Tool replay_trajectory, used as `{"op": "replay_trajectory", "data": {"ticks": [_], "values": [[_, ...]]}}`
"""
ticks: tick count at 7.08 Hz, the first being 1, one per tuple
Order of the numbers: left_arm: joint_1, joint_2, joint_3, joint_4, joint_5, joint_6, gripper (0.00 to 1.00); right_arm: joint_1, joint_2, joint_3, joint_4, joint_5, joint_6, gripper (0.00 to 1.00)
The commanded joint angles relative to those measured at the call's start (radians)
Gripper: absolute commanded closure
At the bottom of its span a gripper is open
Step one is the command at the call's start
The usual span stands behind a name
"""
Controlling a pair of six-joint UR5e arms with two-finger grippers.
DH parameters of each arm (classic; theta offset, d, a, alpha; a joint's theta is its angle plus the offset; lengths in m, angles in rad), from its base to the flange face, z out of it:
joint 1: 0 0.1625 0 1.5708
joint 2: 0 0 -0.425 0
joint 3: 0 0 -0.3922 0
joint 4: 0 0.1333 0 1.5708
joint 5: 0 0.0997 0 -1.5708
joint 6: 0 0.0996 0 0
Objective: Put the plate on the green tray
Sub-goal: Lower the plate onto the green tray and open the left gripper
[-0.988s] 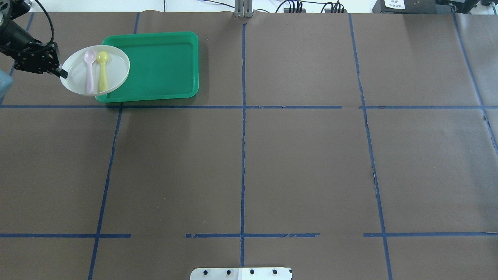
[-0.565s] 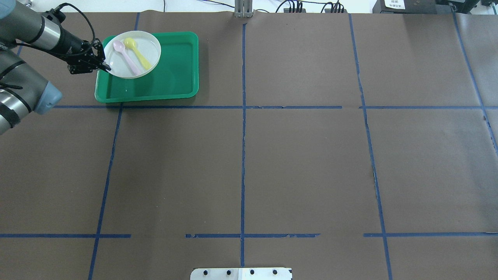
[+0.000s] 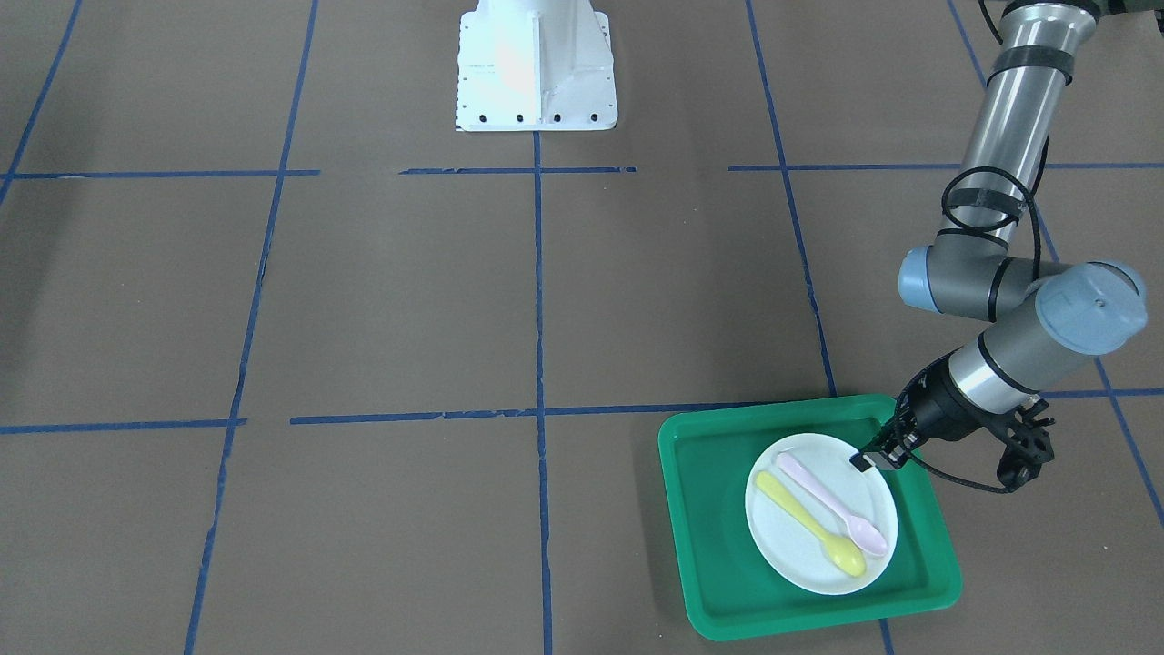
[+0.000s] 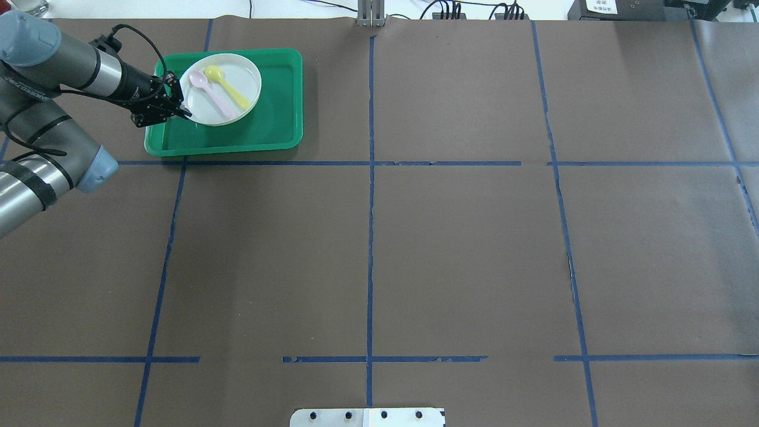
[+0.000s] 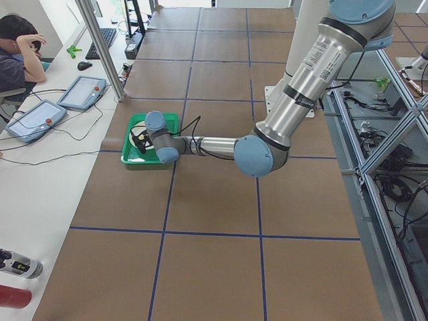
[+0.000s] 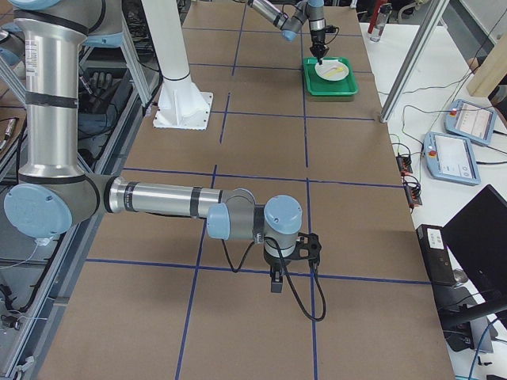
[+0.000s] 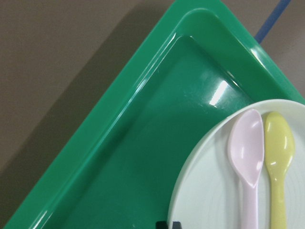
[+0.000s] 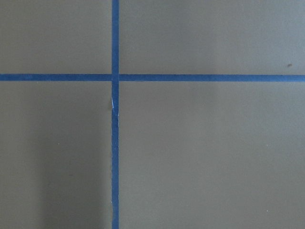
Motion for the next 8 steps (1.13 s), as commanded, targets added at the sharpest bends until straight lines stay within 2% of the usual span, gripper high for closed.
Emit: {"op": "replay_trajectory", "data": {"ticks": [1, 5, 6, 7, 8], "values": [[0.005, 0.009, -0.009, -0.012, -0.001, 0.057, 0.01, 0.000, 0.000, 0.000, -0.001, 0.000, 0.001, 0.00], [-0.015, 0.019, -0.040, -0.009, -0.021, 0.077, 0.00, 0.002, 0.000, 0.000, 0.001, 0.000, 0.001, 0.00], [-0.039, 0.030, -0.076, 0.004, -0.082, 0.091, 0.00, 0.000, 0.000, 0.000, 0.001, 0.000, 0.001, 0.00], [-0.062, 0.071, -0.175, 0.063, -0.128, 0.145, 0.00, 0.000, 0.000, 0.000, 0.001, 0.000, 0.001, 0.00], [-0.081, 0.126, -0.303, 0.168, -0.136, 0.249, 0.00, 0.000, 0.000, 0.000, 0.001, 0.000, 0.001, 0.00]]}}
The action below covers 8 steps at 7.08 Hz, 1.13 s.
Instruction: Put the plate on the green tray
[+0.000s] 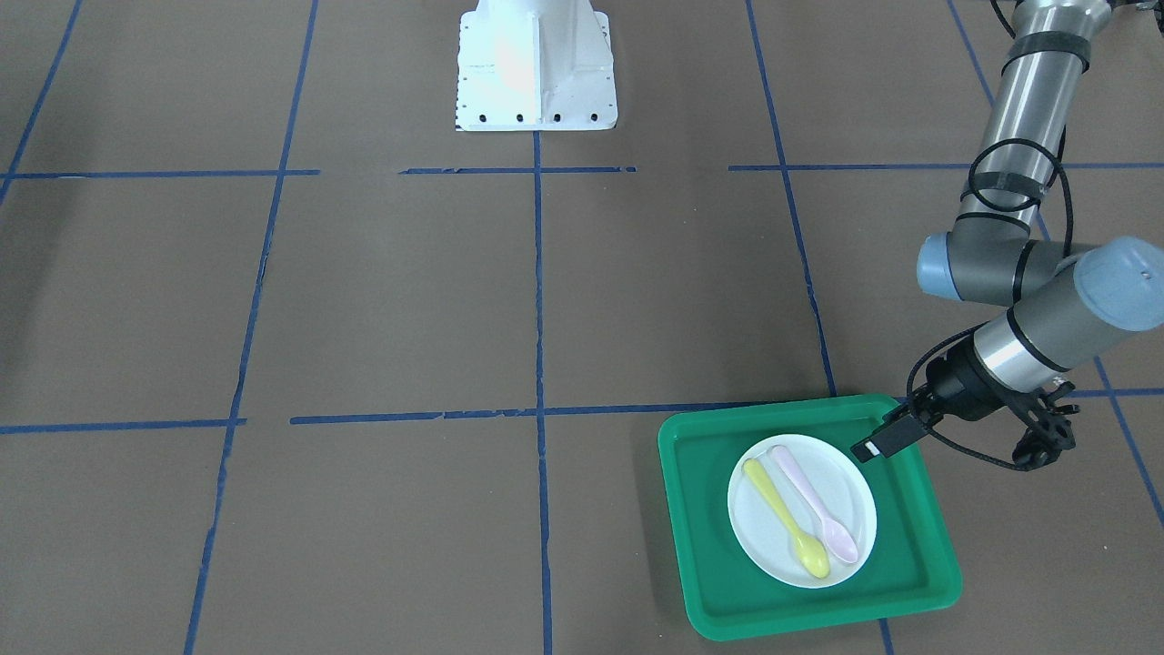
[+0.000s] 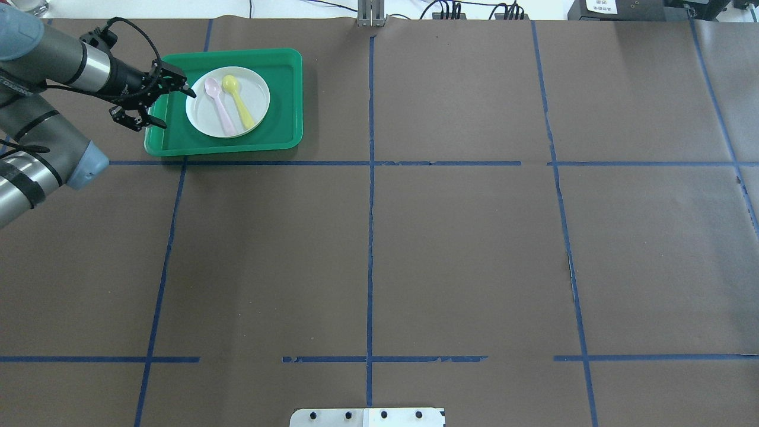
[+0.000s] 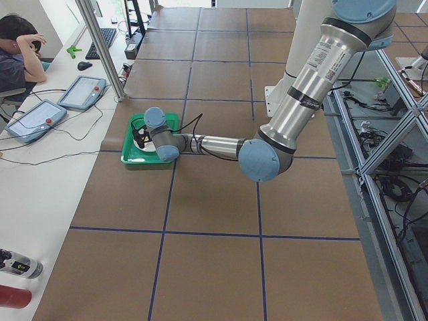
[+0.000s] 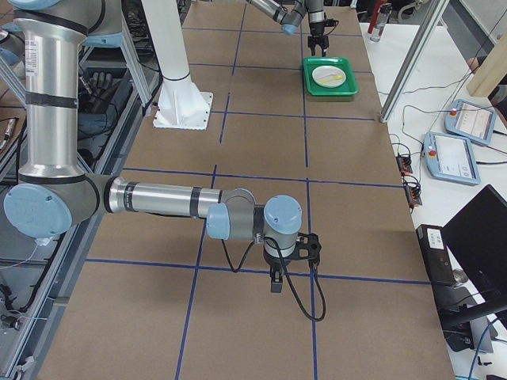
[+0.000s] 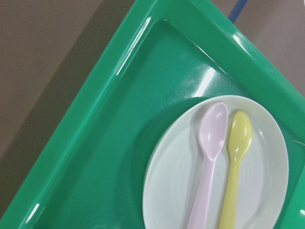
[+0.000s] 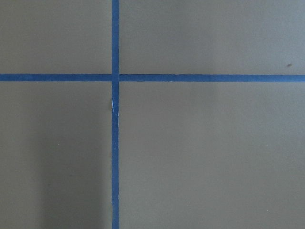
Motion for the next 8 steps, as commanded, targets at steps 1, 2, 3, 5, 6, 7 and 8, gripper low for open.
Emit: {"op": "replay_trajectory", "data": {"ticks": [1, 2, 3, 5, 6, 7, 8], "values": [[-0.063, 0.079, -0.261, 0.217, -0.029, 0.228, 0.00, 0.000, 0.000, 0.000, -0.001, 0.000, 0.000, 0.00], [-0.082, 0.107, -0.381, 0.353, -0.028, 0.354, 0.00, 0.000, 0.000, 0.000, -0.001, 0.000, 0.000, 0.00], [-0.093, 0.120, -0.472, 0.496, 0.001, 0.486, 0.00, 0.000, 0.000, 0.000, -0.001, 0.000, 0.000, 0.00], [-0.143, 0.133, -0.593, 0.758, 0.134, 0.895, 0.00, 0.000, 0.000, 0.000, -0.001, 0.000, 0.000, 0.00], [-0.169, 0.133, -0.609, 0.836, 0.138, 1.049, 0.00, 0.000, 0.000, 0.000, 0.000, 0.000, 0.000, 0.00], [-0.189, 0.148, -0.612, 0.888, 0.137, 1.188, 0.00, 0.000, 0.000, 0.000, -0.001, 0.000, 0.000, 0.00], [-0.236, 0.170, -0.603, 0.931, 0.127, 1.288, 0.00, 0.000, 0.000, 0.000, 0.000, 0.000, 0.000, 0.00]]}}
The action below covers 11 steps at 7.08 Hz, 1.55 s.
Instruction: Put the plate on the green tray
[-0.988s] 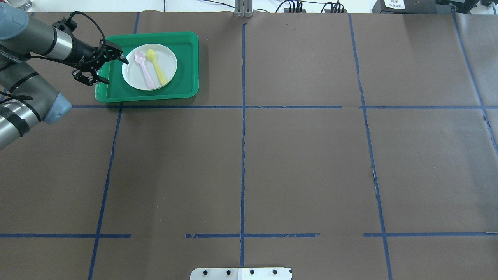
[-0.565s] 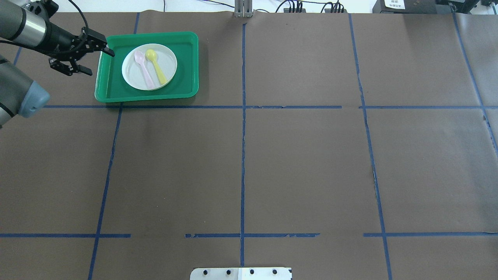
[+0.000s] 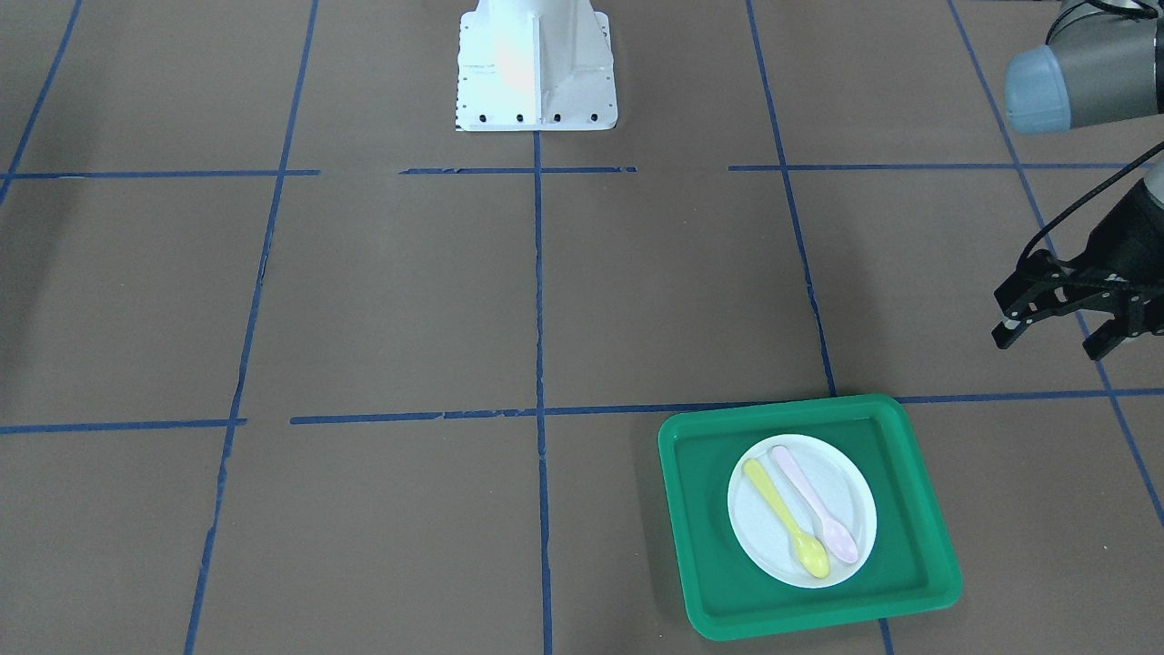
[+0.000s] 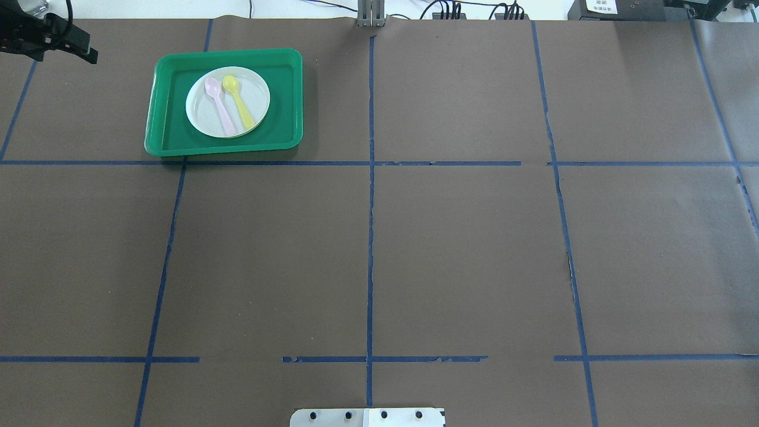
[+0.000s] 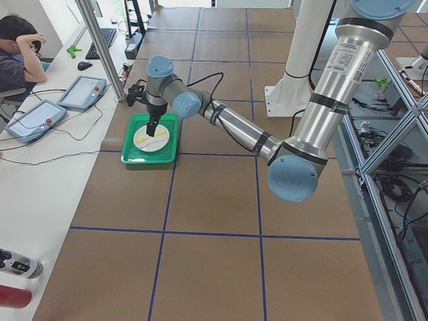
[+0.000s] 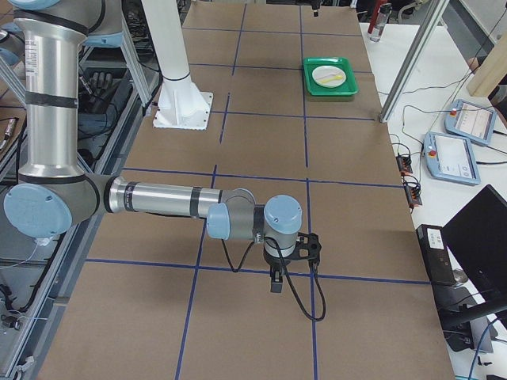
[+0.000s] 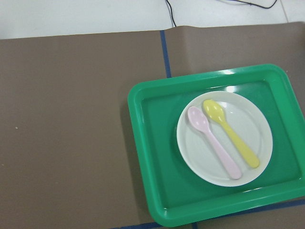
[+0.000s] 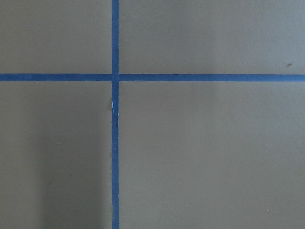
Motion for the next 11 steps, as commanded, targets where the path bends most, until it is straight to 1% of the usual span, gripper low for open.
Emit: {"op": "replay_trajectory", "data": {"ticks": [1, 2, 3, 4, 5, 6, 7, 8, 11], "values": [[-0.096, 0.053, 0.012, 0.092, -0.009, 0.268, 0.00, 0.000, 0.000, 0.000, 0.001, 0.000, -0.002, 0.00], [-0.168, 0.101, 0.006, 0.153, -0.065, 0.324, 0.00, 0.000, 0.000, 0.000, -0.001, 0.000, 0.000, 0.00], [-0.179, 0.150, 0.009, 0.163, -0.082, 0.329, 0.00, 0.000, 0.000, 0.000, -0.001, 0.000, 0.000, 0.00], [-0.209, 0.205, 0.009, 0.161, -0.082, 0.331, 0.00, 0.000, 0.000, 0.000, 0.001, -0.002, 0.000, 0.00], [-0.234, 0.298, -0.001, 0.163, -0.085, 0.413, 0.00, 0.000, 0.000, 0.000, -0.001, 0.000, 0.000, 0.00], [-0.245, 0.355, 0.005, 0.163, -0.087, 0.508, 0.00, 0.000, 0.000, 0.000, -0.001, 0.000, 0.000, 0.00], [-0.253, 0.426, 0.017, 0.151, -0.090, 0.518, 0.00, 0.000, 0.000, 0.000, -0.001, 0.000, 0.000, 0.00], [-0.262, 0.440, 0.018, 0.143, -0.090, 0.517, 0.00, 0.000, 0.000, 0.000, -0.001, 0.000, 0.000, 0.00], [-0.277, 0.440, 0.028, 0.144, -0.092, 0.517, 0.00, 0.000, 0.000, 0.000, -0.001, 0.000, -0.002, 0.00]]}}
